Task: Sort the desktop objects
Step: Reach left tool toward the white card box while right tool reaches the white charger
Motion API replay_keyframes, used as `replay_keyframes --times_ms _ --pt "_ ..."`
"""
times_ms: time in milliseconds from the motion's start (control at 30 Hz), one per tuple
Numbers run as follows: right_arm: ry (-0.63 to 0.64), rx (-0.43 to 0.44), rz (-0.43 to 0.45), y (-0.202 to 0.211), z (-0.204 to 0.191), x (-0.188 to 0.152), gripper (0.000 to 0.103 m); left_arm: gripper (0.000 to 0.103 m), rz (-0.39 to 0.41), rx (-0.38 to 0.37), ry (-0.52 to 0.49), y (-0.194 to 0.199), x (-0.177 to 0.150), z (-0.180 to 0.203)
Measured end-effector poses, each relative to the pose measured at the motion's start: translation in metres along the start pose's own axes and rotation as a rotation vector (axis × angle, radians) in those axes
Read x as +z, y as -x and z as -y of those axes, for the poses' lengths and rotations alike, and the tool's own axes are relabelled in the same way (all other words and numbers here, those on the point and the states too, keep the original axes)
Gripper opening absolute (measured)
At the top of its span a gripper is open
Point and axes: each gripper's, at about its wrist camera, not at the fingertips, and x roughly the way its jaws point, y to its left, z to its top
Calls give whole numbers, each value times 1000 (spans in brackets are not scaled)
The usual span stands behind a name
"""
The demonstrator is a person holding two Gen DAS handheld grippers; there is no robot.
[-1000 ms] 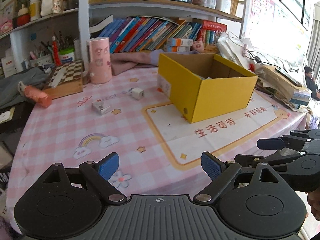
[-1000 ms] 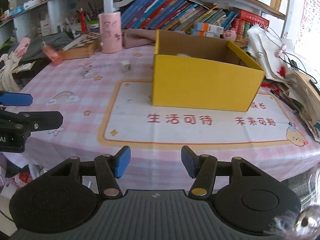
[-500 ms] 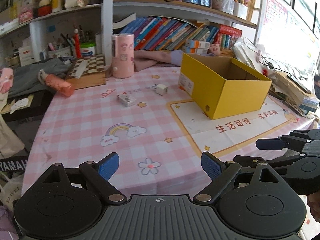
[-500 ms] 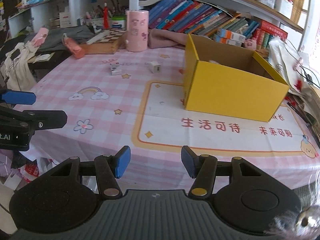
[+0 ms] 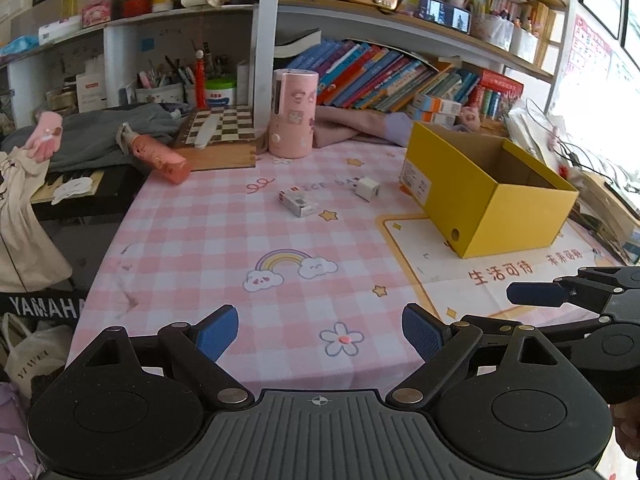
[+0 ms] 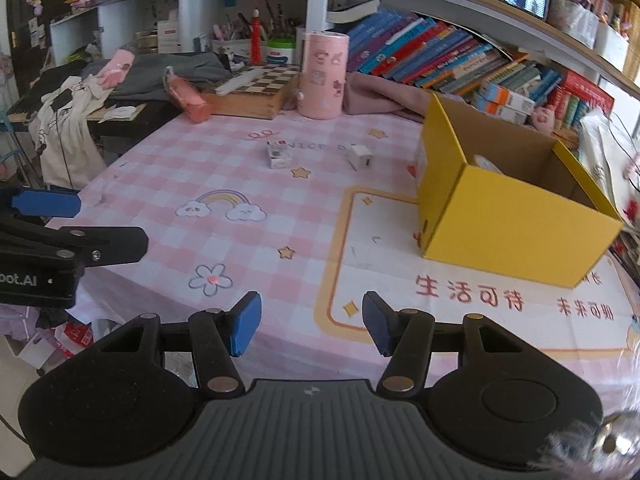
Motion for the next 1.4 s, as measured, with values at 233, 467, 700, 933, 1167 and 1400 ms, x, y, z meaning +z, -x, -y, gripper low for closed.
replay_keyframes --times_ms 233,467,700,933,1167,1400 --pt "8 12 10 -12 4 13 53 91 6 19 7 -17 13 -2" --pt "-25 14 12 -38 21 37 52 91 1 40 4 -44 35 -3" --pt "-67 21 7 -70 35 67 52 91 4 68 -5 -75 58 -9" --pt "-108 46 18 -104 41 98 52 91 -13 72 -5 -110 77 -16" --pt "-136 16 0 -145 48 124 50 89 -39 69 5 -152 91 -20" --pt "-124 -37 -13 -184 58 142 49 89 -76 71 -2 -193 102 -23"
